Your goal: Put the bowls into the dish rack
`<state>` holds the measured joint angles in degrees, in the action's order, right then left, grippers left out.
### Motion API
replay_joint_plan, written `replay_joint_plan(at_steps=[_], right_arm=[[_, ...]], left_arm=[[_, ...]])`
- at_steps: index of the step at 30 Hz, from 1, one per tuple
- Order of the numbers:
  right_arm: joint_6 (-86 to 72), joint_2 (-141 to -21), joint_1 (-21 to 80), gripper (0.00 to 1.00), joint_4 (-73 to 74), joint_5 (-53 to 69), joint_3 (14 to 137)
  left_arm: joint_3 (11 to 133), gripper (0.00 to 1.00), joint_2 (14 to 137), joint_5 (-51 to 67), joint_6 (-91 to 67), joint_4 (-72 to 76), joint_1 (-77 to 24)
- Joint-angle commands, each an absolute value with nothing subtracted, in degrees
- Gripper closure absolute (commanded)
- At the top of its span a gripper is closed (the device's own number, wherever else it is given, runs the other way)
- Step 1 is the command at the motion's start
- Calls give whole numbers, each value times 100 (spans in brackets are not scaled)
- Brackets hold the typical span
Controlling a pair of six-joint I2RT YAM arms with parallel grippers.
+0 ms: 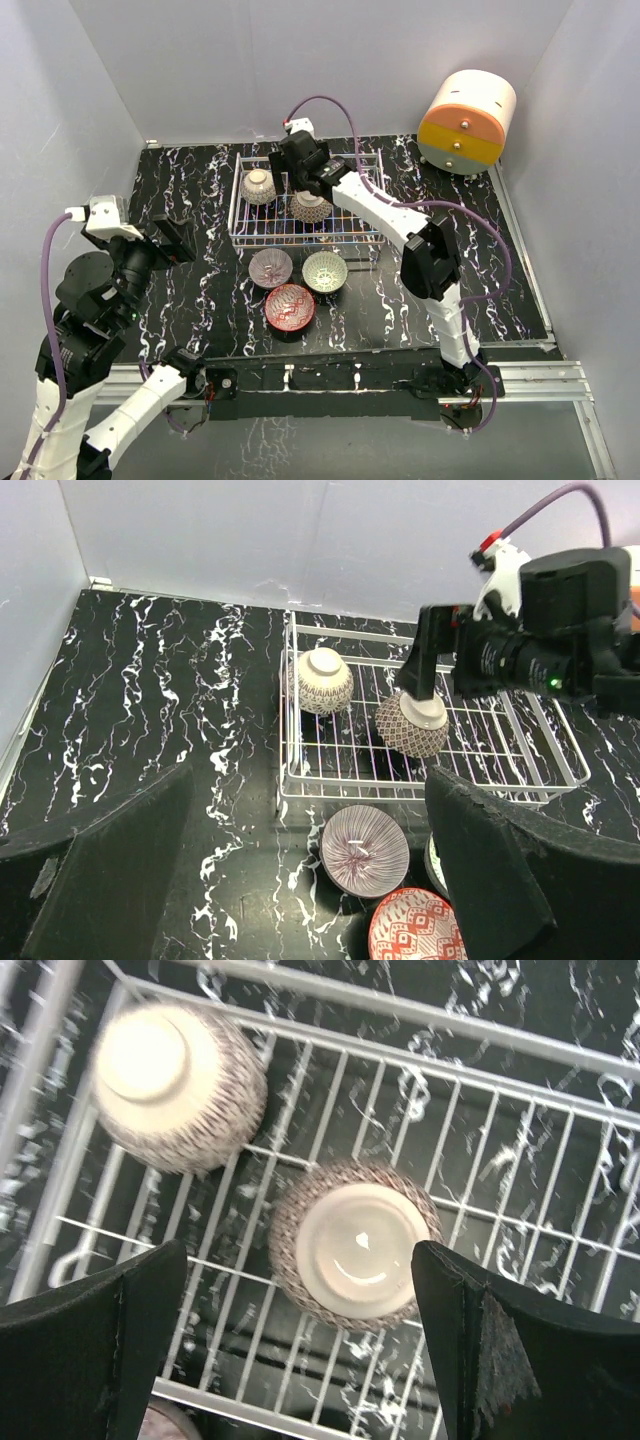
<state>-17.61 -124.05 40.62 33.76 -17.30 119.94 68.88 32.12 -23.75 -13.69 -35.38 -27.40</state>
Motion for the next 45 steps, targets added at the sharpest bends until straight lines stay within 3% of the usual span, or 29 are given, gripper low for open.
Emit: replay_joint_plan(at_steps=[1,6,19,34,39,45], right_arm=[[-1430,-12516,3986,1,4026,-2621,12072],[-1337,-12493,4008,0,4070,-2825,11907],[-1105,-12690,3933,5,3726,-1592,11838],[-1134,-12996,3919,12,3708,-1737,11948],[-1167,-13034,3893,16,3687,-1670,11963],[-1178,-13027,3868,33,3674,-1790,11953]], left_arm=[[6865,3,3149,-2430,-1336,-3489,-2758],[6791,3,3105,-2448,-1358,-3483,-2760],[6755,3,3118,-2497,-1362,-3486,-2760],[6777,3,3195,-2491,-1340,-3472,-2759],[6768,3,3190,-2505,-1336,-3478,-2760],[6733,3,3182,-2505,-1336,-3479,-2760]])
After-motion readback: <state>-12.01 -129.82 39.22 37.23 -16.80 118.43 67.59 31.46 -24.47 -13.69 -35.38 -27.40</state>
